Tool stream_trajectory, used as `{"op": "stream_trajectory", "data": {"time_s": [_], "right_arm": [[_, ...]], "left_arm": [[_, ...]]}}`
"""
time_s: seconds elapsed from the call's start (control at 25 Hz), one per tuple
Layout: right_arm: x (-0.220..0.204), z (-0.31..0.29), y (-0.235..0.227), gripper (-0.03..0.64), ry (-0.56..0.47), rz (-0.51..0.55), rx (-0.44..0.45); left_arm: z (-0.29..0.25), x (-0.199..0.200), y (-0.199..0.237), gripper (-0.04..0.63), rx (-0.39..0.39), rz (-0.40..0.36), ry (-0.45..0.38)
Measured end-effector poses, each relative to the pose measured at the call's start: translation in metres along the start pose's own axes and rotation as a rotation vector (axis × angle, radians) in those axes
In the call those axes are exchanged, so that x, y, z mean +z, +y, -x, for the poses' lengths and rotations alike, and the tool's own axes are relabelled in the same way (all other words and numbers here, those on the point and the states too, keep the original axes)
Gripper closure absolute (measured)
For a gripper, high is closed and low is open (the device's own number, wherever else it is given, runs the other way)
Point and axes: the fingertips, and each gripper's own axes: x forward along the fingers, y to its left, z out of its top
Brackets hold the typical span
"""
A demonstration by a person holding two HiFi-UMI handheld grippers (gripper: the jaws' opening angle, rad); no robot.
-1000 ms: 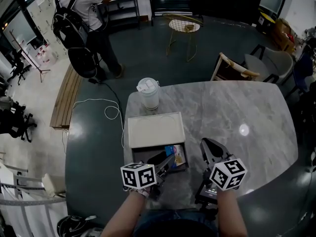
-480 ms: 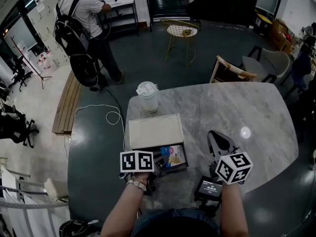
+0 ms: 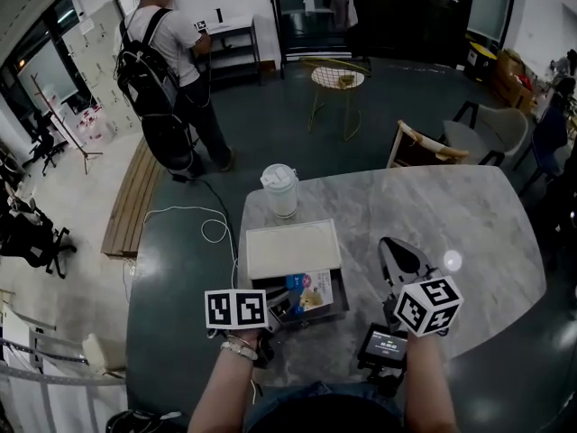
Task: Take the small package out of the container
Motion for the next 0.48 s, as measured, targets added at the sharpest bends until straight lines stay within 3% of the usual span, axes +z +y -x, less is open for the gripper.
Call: {"op": "stream_trajectory", "data": {"time_s": [0.28,0.48], "right_arm": [[0.014,0.002,0.016,0.591,-0.021,0.046,0.027],[0.02,0.005,0.026,0.591,-0.025,0.072,0.047]], "left_arm": [[0.029,0.006,-0.001,0.511,-0.007,-0.039,-0.072],[0.064,0.019,-0.007,0.511,-0.052,-0.102,-0.178]]}}
